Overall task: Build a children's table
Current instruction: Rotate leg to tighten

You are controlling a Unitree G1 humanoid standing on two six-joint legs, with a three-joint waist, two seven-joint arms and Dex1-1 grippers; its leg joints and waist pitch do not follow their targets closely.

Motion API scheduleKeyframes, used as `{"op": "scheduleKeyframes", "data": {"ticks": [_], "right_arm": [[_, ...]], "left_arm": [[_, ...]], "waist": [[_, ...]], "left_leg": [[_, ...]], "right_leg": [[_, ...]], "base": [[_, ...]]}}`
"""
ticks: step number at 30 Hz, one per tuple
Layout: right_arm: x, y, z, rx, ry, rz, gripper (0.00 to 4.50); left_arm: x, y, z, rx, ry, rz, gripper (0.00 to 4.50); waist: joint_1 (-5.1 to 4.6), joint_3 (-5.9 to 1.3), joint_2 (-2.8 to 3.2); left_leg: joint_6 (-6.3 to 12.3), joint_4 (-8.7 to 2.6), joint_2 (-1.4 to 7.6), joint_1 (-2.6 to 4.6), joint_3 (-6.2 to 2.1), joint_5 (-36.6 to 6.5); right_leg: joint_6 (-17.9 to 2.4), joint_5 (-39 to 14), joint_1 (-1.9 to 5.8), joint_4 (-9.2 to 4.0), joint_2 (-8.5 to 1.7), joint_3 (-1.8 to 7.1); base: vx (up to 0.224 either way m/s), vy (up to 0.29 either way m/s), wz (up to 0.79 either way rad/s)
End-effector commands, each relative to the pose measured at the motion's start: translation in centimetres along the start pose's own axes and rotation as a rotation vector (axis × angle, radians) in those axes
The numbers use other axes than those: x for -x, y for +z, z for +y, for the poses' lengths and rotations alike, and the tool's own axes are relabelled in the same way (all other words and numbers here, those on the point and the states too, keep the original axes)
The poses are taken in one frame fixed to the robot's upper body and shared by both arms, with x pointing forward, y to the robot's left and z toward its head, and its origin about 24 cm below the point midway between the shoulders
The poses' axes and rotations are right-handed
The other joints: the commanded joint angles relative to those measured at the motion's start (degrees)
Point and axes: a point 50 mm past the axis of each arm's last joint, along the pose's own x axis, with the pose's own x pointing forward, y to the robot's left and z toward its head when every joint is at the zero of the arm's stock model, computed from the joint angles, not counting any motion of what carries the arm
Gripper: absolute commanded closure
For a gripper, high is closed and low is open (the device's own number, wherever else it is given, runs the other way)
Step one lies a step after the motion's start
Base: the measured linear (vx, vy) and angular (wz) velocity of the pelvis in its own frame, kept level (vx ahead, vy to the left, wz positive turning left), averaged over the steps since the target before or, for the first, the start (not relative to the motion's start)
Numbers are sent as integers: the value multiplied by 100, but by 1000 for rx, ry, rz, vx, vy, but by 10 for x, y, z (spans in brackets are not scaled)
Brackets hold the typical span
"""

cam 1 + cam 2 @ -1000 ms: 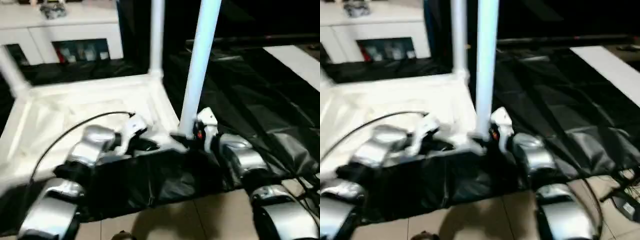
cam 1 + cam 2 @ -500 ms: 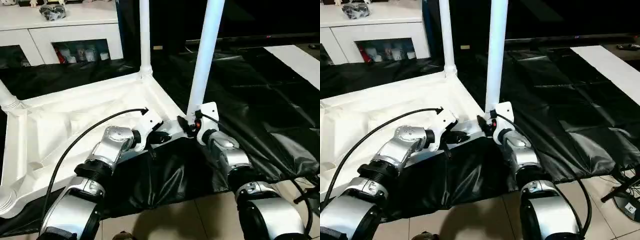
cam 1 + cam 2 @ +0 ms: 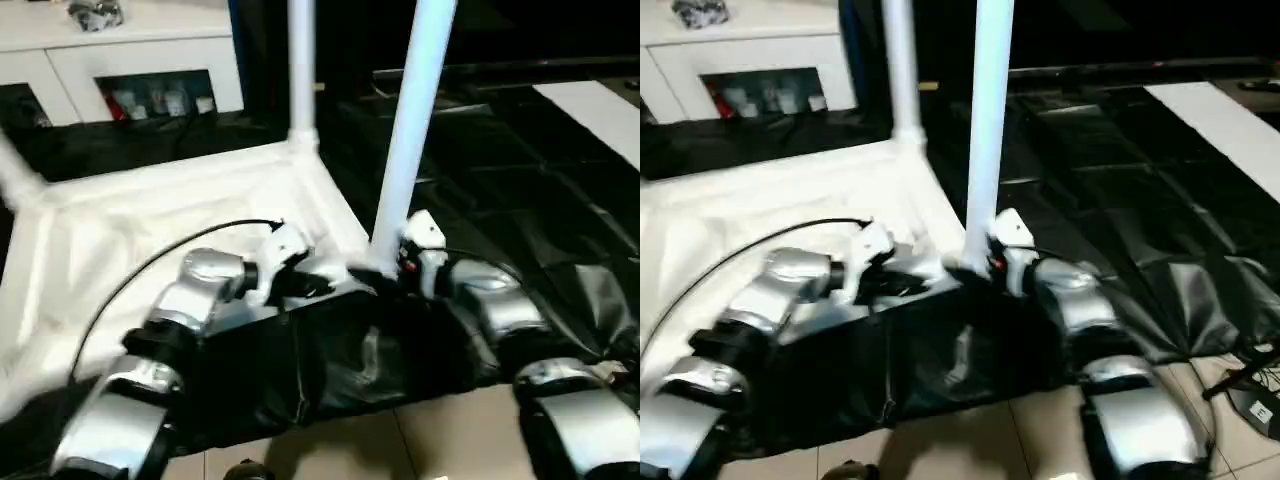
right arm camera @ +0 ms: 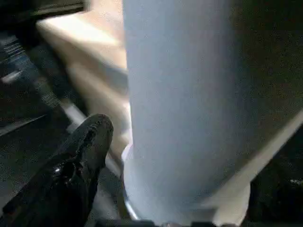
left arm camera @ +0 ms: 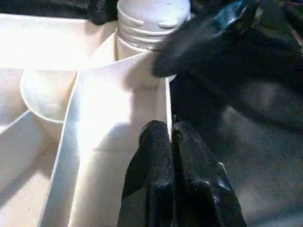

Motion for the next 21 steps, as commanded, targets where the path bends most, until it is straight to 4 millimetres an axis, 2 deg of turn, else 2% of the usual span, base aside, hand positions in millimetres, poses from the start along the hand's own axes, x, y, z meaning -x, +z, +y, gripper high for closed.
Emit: {"op": "scheduleKeyframes", "data": {"ticks": [1, 6, 7, 8, 9, 11, 16, 19, 21], "right_arm": [[-12, -6, 16, -3, 137, 42, 57], [-12, -6, 16, -3, 137, 42, 57], [-10, -6, 17, -4, 176, 48, 73], [-6, -7, 20, -4, 260, 78, 73], [-6, -7, 20, -4, 260, 78, 73], [-3, -11, 27, -4, 395, 130, 99], [-4, -12, 31, -8, 421, 128, 130], [-5, -13, 33, -21, 431, 120, 163], [-4, -14, 34, -31, 434, 117, 167]], "left_arm": [[-12, 13, -9, -61, -97, -31, 450], [-12, 13, -9, -61, -97, -31, 450], [-9, 12, -9, -64, -114, -25, 450], [-1, 8, -8, -77, -147, 6, 450], [-1, 8, -8, -77, -147, 6, 450], [13, 2, -7, -90, -195, 53, 450], [15, 0, -8, -89, -200, 58, 450], [15, 0, -8, -86, -199, 55, 450], [14, -1, -8, -87, -197, 56, 450]], "waist": [[2, -381, -34], [-6, -357, -36], [-4, -358, -38], [-4, -358, -79], [8, -367, -70], [7, -367, -60], [55, -359, -55], [54, -363, -62], [58, -369, -59]], "left_leg": [[660, -232, 23, 148, 57, -828], [456, -273, 36, 168, 60, -1145], [432, -273, 35, 168, 62, -1155], [465, -267, 27, 166, 65, -1156], [487, -259, 24, 158, 57, -1105], [556, -252, 31, 159, 62, -1022], [495, -268, 49, 188, 63, -1121], [432, -274, 44, 184, 62, -1133], [426, -267, 40, 185, 63, -1092]], "right_leg": [[-1720, 996, 229, -255, -182, 80], [-1716, 393, 218, -296, -206, 93], [-1708, 357, 219, -297, -206, 96], [-1705, 345, 230, -305, -200, 94], [-1702, 379, 240, -286, -202, 90], [-1701, 497, 224, -277, -199, 97], [-1736, 385, 195, -278, -212, 101], [-1731, 344, 205, -274, -210, 100], [-1721, 409, 204, -271, -212, 101]], "base": [[0, 0, 0], [0, 0, 0], [0, 0, 0], [0, 0, 0], [0, 0, 0], [0, 0, 0], [0, 0, 0], [0, 0, 0], [0, 0, 0]]}}
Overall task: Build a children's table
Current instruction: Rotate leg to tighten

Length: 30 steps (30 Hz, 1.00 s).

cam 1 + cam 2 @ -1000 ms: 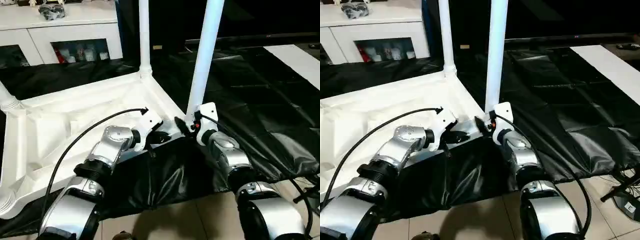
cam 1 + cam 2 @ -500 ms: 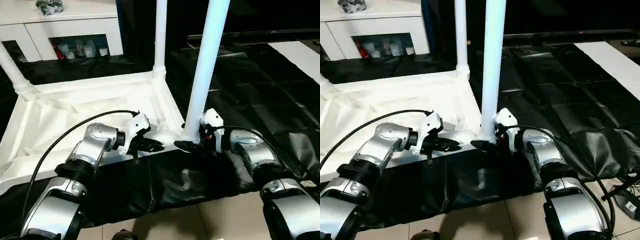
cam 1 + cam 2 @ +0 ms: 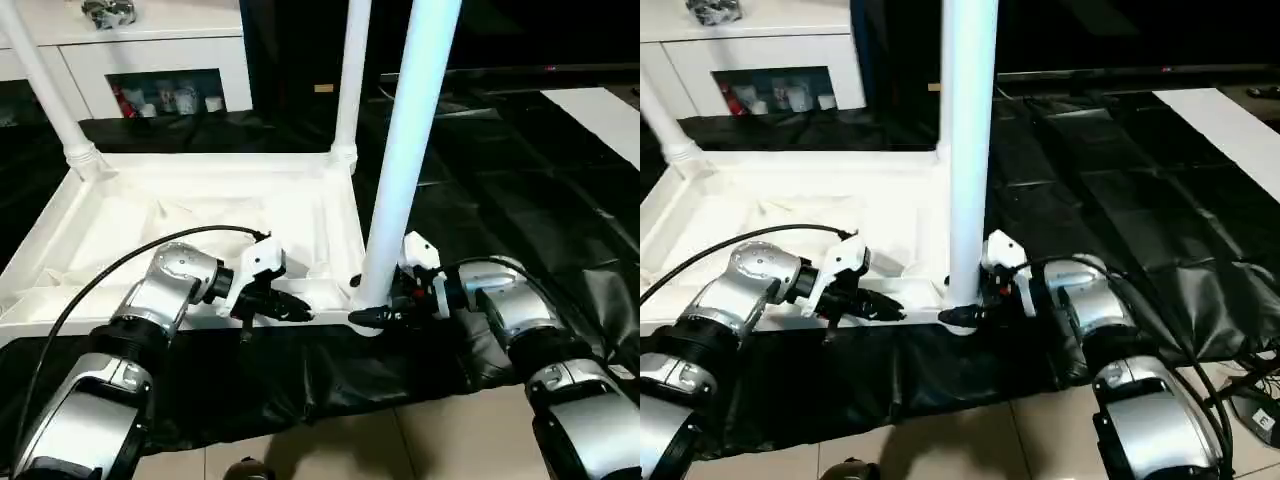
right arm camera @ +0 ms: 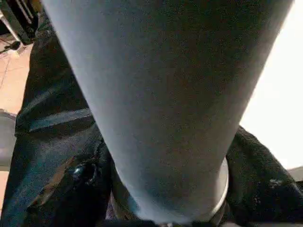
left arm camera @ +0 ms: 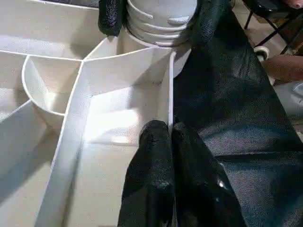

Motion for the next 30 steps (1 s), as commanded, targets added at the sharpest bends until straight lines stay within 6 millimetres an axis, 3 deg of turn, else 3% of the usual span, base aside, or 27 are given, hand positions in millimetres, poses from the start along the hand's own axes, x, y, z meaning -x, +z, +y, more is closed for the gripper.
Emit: {"op": "scheduleKeyframes", "data": {"ticks": [1, 4, 6, 10, 11, 14, 16, 17, 18, 21, 23, 26, 27, 30], "right_arm": [[-15, -14, 13, -55, 106, 45, 173], [-15, -15, 14, -57, 97, 37, 176], [-17, -16, 10, -78, -8, 6, 177], [-24, -19, 0, -101, -258, -6, 178], [-27, -20, -3, -131, -335, -21, 178], [-39, -21, -9, -265, -531, -98, 179], [-41, -21, -9, -287, -553, -108, 179], [-52, -20, -10, -328, -630, -123, 180], [-52, -20, -10, -329, -632, -124, 180], [-69, -12, -11, -359, -724, -159, 180], [-72, -8, -10, -344, -714, -185, 110], [-67, -5, -11, -329, -699, -221, 110], [-65, -5, -12, -325, -697, -222, 76], [-60, -6, -13, -305, -699, -212, 63]], "left_arm": [[-11, 8, -2, -39, -22, -16, 450], [-11, 7, -1, -37, -3, -8, 450], [-15, 9, 6, -5, 96, -27, 450], [-25, 16, 12, 35, 199, -66, 450], [-30, 19, 13, 47, 228, -80, 450], [-48, 29, 15, 91, 301, -123, 450], [-52, 31, 15, 97, 311, -127, 450], [-63, 38, 15, 114, 336, -154, 450], [-64, 38, 14, 115, 337, -154, 450], [-79, 45, 9, 84, 326, -151, 450], [-81, 46, 8, 76, 327, -149, 450], [-81, 47, 7, 74, 322, -155, 450], [-80, 46, 6, 70, 316, -154, 450], [-78, 45, 5, 58, 307, -155, 450]], "waist": [[-18, -369, -33], [-2, -379, -30], [3, -373, -20], [-17, -301, -37], [-50, -282, -81], [-70, -269, -84], [-72, -266, -74], [-75, -269, -84], [-75, -273, -37], [-92, -274, -60], [-89, -280, -56], [-94, -289, -42], [-90, -298, -39], [-94, -316, -27]], "left_leg": [[446, -310, 31, 185, 58, -1049], [465, -296, 30, 183, 57, -978], [451, -299, 30, 189, 59, -1018], [133, -386, 35, 206, 53, -1597], [-29, -429, 33, 225, 37, -1930], [-149, -464, 25, 242, 14, -2037], [-173, -472, 27, 249, 10, -2015], [-163, -467, 22, 245, 19, -1998], [-182, -464, 23, 254, 15, -2007], [-177, -469, 2, 242, 14, -2039], [-150, -474, 6, 231, 14, -1977], [-108, -473, 8, 208, 14, -1856], [-101, -468, 9, 215, 15, -1820], [-55, -451, 5, 201, 23, -1624]], "right_leg": [[-1708, 440, 203, -286, -192, 87], [-1696, 549, 207, -276, -193, 88], [-1693, 536, 196, -281, -192, 87], [-1541, -505, 176, -375, -230, 111], [-1336, -1254, 165, -447, -252, 126], [-1101, -1762, 148, -504, -265, 155], [-1082, -1724, 126, -515, -259, 158], [-1055, -1628, 119, -524, -250, 163], [-1069, -1577, 105, -513, -245, 165], [-1005, -1598, 105, -539, -240, 163], [-952, -1525, 112, -544, -234, 158], [-977, -1216, 131, -516, -215, 150], [-995, -1127, 133, -509, -212, 149], [-1084, -679, 159, -467, -195, 139]], "base": [[0, 0, 0], [0, 0, 0], [0, 0, 0], [0, 0, 0], [0, 0, 0], [0, 0, 0], [0, 0, 0], [0, 0, 0], [0, 0, 0], [0, 0, 0], [0, 0, 0], [0, 0, 0], [0, 0, 0], [0, 0, 0]]}}
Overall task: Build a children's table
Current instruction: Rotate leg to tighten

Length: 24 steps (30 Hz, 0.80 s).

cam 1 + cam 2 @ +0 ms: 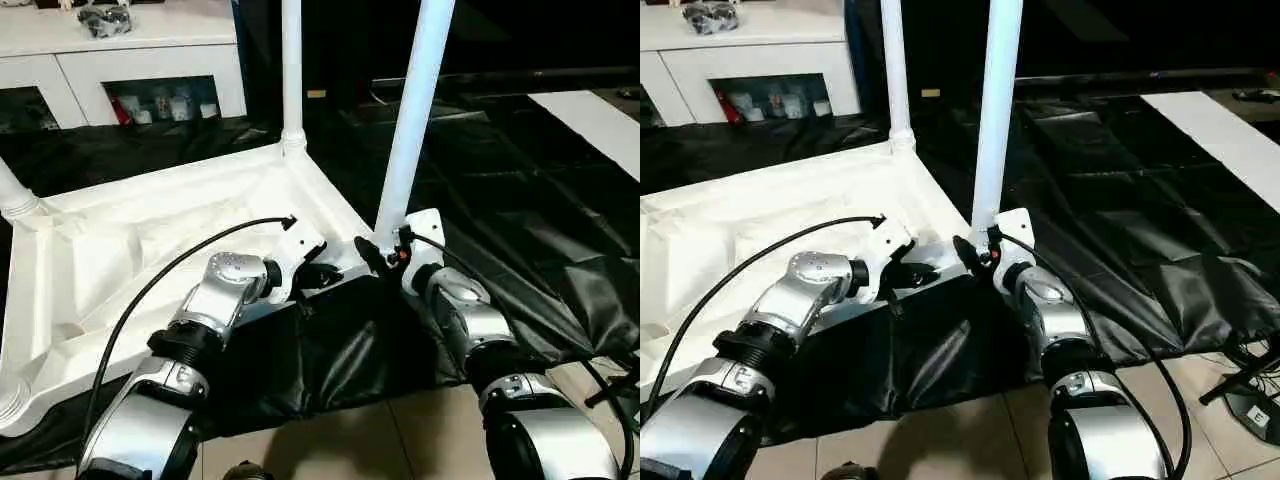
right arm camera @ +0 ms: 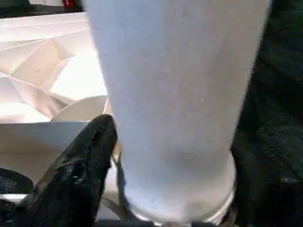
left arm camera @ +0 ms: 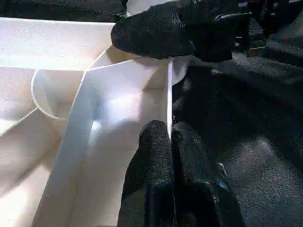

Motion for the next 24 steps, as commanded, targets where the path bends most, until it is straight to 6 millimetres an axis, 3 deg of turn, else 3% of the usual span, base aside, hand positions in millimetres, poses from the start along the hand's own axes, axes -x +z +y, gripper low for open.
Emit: {"op": "scheduleKeyframes", "data": {"ticks": [1, 2, 4, 5, 8, 9, 11, 15, 17, 18, 19, 24], "right_arm": [[-7, -13, 29, 8, 174, 59, 63], [-3, -9, 19, 61, 193, 59, 31], [0, -6, 14, 100, 222, 62, 16], [4, -4, 9, 145, 273, 75, 16], [8, -2, 6, 178, 350, 95, 16], [15, 0, 6, 213, 479, 127, 16], [18, 0, 7, 226, 551, 145, 16], [31, -3, 8, 265, 765, 241, 16], [33, -4, 8, 274, 806, 266, 16], [34, -4, 8, 276, 821, 275, 44], [36, -5, 8, 277, 858, 298, 44], [41, -6, 9, 278, 943, 347, 85]], "left_arm": [[-17, 18, -22, -65, -130, -81, 450], [-11, 17, -24, -91, -178, -100, 450], [-7, 16, -24, -100, -205, -107, 450], [-2, 13, -23, -103, -235, -108, 450], [4, 11, -21, -102, -261, -107, 450], [11, 9, -18, -106, -294, -100, 450], [15, 8, -16, -111, -310, -94, 450], [26, 5, -9, -130, -349, -65, 450], [29, 4, -8, -140, -362, -51, 450], [31, 3, -7, -144, -367, -45, 450], [34, 2, -6, -150, -382, -35, 450], [41, 1, -1, -171, -423, 3, 450]], "waist": [[-38, -327, -13], [-31, -336, -9], [-21, -352, 2], [4, -371, 5], [10, -394, 29], [7, -388, 59], [13, -373, 35], [13, -355, 46], [15, -347, 49], [12, -337, 52], [10, -333, 34], [18, -338, 40]], "left_leg": [[-18, -357, 15, 114, 24, -1523], [30, -341, 15, 102, 24, -1404], [99, -310, 11, 100, 38, -1216], [208, -267, 7, 89, 51, -955], [381, -214, 0, 78, 62, -741], [407, -208, -6, 79, 65, -767], [503, -209, 3, 75, 73, -906], [424, -242, 38, 108, 60, -1177], [378, -254, 49, 116, 62, -1304], [340, -266, 49, 115, 59, -1393], [315, -271, 45, 121, 61, -1475], [305, -271, 45, 109, 57, -1397]], "right_leg": [[-1107, -507, 155, -441, -188, 110], [-1152, -294, 174, -420, -187, 100], [-1205, 16, 182, -387, -173, 97], [-1308, 492, 201, -341, -156, 79], [-1413, 993, 210, -288, -145, 66], [-1440, 1014, 202, -286, -135, 63], [-1510, 862, 210, -304, -146, 63], [-1551, 371, 195, -333, -158, 62], [-1579, 209, 178, -342, -163, 67], [-1586, 85, 174, -349, -170, 69], [-1582, -46, 171, -361, -170, 71], [-1592, -17, 176, -343, -183, 77]], "base": [[0, 0, 0], [0, 0, 0], [0, 0, 0], [0, 0, 0], [0, 0, 0], [0, 0, 0], [0, 0, 0], [0, 0, 0], [0, 0, 0], [0, 0, 0], [0, 0, 0], [0, 0, 0]]}}
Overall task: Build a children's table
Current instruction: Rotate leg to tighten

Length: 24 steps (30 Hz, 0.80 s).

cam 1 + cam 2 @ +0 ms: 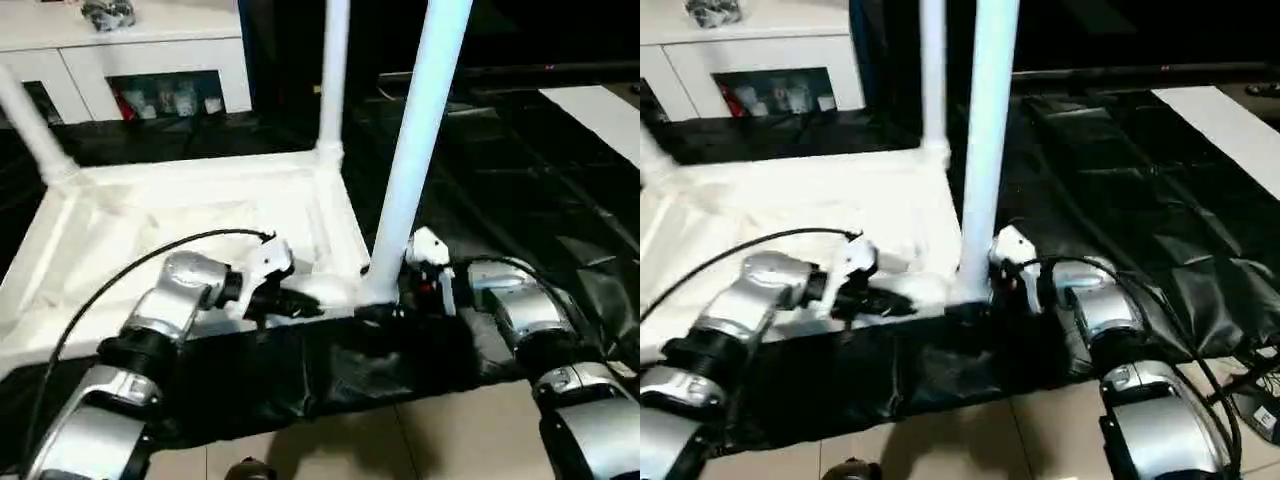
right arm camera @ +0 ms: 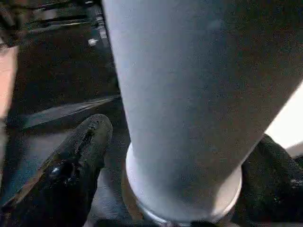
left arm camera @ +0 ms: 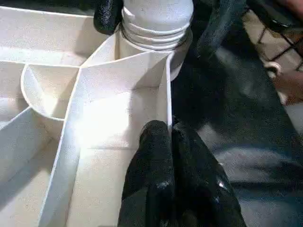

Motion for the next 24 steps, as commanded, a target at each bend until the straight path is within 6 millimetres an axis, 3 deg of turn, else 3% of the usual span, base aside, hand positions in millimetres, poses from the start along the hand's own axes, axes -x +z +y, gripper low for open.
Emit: {"op": "scheduleKeyframes", "data": {"ticks": [1, 3, 4, 7, 9, 14, 16, 18, 20, 21, 23, 24], "right_arm": [[-15, -10, 12, -27, 122, 72, 85], [-16, -10, 12, -29, 128, 72, 105], [-16, -10, 13, -32, 138, 70, 118], [-17, -10, 14, -36, 145, 67, 131], [-18, -10, 14, -39, 143, 63, 166], [-20, -10, 14, -50, 118, 45, 181], [-23, -9, 8, -74, 2, 9, 182], [-25, -9, 6, -85, -47, -1, 182], [-30, -9, -4, -126, -245, -32, 183], [-35, -10, -8, -162, -341, -48, 183], [-39, -10, -10, -195, -413, -61, 183], [-41, -10, -10, -203, -429, -65, 183]], "left_arm": [[-8, 21, 2, -82, -56, -27, 450], [-7, 21, 2, -81, -59, -26, 450], [-6, 20, 2, -81, -63, -27, 450], [-6, 20, 2, -80, -66, -28, 450], [-6, 20, 2, -79, -66, -30, 450], [-6, 19, 2, -73, -60, -33, 450], [-7, 18, 6, -58, 1, -31, 450], [-8, 18, 7, -53, 28, -28, 450], [-13, 20, 12, -22, 116, -32, 450], [-17, 22, 14, -11, 146, -35, 450], [-21, 24, 15, -1, 176, -37, 450], [-22, 25, 15, 2, 182, -39, 450]], "waist": [[-30, -362, -17], [-24, -367, -13], [-12, -365, -47], [-10, -368, -36], [-2, -374, -35], [-1, -375, -24], [-8, -365, -24], [-26, -337, -29], [-43, -305, -70], [-50, -293, -55], [-82, -278, -66], [-93, -275, -67]], "left_leg": [[314, -323, 34, 173, 41, -1318], [339, -311, 33, 176, 46, -1245], [363, -311, 33, 167, 44, -1200], [374, -307, 33, 171, 46, -1187], [378, -302, 31, 174, 47, -1169], [359, -305, 35, 176, 43, -1196], [325, -314, 33, 174, 43, -1224], [235, -344, 28, 176, 41, -1427], [67, -384, 38, 200, 38, -1749], [7, -396, 38, 200, 34, -1817], [-173, -438, 28, 207, 2, -1989], [-187, -446, 24, 205, -2, -1999]], "right_leg": [[-1599, 80, 201, -330, -193, 97], [-1633, 185, 195, -320, -192, 96], [-1647, 205, 201, -307, -198, 91], [-1642, 165, 195, -313, -198, 92], [-1657, 229, 196, -305, -195, 90], [-1654, 209, 195, -306, -197, 89], [-1634, 146, 190, -311, -199, 94], [-1571, -207, 184, -344, -203, 97], [-1439, -875, 161, -408, -231, 123], [-1392, -1058, 152, -411, -239, 133], [-1184, -1634, 151, -463, -262, 144], [-1146, -1668, 147, -471, -257, 144]], "base": [[0, 0, 0], [0, 0, 0], [0, 0, 0], [0, 0, 0], [0, 0, 0], [0, 0, 0], [0, 0, 0], [0, 0, 0], [0, 0, 0], [0, 0, 0], [0, 0, 0], [0, 0, 0]]}}
